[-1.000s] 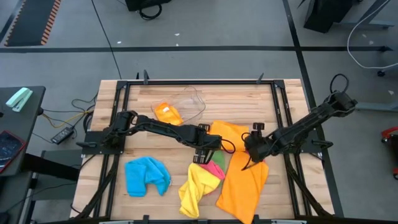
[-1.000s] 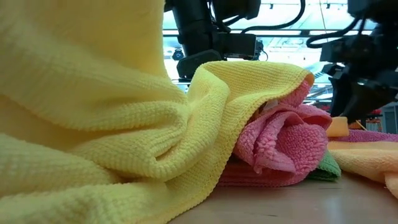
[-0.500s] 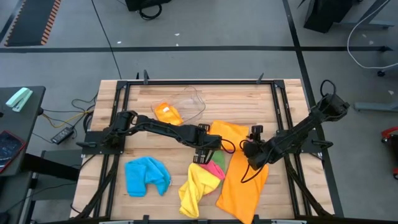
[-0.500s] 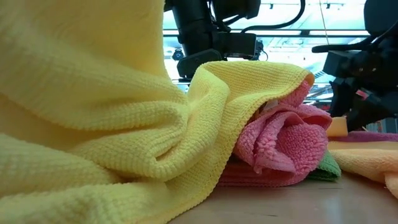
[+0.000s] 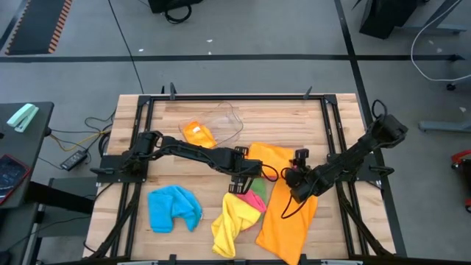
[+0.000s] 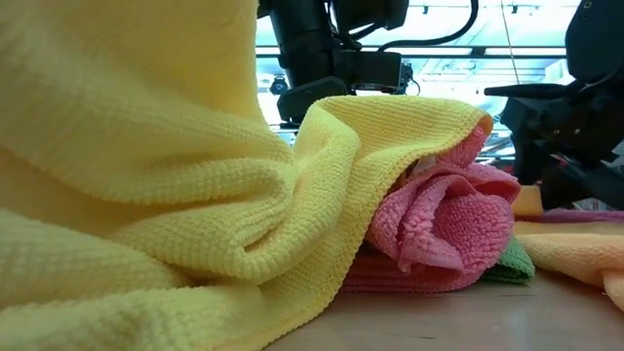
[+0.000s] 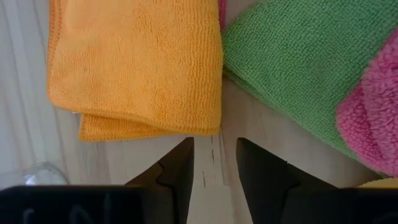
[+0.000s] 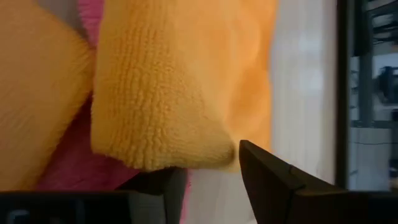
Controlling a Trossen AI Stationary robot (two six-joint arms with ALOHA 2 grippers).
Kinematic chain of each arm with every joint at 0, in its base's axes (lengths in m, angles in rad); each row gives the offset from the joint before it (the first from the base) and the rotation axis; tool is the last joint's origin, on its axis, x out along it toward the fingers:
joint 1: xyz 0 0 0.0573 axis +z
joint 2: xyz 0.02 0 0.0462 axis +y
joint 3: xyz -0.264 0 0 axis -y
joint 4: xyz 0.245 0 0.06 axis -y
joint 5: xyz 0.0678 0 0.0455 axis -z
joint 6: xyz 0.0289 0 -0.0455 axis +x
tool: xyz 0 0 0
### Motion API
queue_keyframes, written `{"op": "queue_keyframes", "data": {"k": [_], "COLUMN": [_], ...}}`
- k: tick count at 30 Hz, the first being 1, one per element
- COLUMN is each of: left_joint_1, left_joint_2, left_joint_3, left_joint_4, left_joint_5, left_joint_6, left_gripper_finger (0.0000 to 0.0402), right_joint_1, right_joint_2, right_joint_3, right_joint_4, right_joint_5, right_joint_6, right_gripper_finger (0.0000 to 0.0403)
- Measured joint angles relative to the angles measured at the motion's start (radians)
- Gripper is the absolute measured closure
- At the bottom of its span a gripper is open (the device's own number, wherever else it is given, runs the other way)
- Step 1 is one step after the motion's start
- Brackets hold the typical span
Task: Fold microfiber towels
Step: Fold the orange microfiber towel
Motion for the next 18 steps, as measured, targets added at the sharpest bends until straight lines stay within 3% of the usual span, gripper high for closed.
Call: {"op": "queue_keyframes", "data": {"k": [9,18], "left_joint_1": [0.000,0.035], "left_joint_2": [0.000,0.003], "left_joint_3": [0.000,0.000], "left_joint_4": [0.000,0.032], "left_joint_5": [0.000,-0.001], "left_joint_6": [-0.001,0.005], "left_gripper_finger": [0.0273,0.0262], "right_joint_1": [0.000,0.025], "right_joint_2": [-0.004,-0.004], "right_joint_3": [0.000,0.000], "right_joint_4": [-0.006,0.066], "right_joint_5": [0.091,0.239], "right_joint_6": [-0.020,-0.185], "right_gripper_finger": [0.0354,0.0364]}}
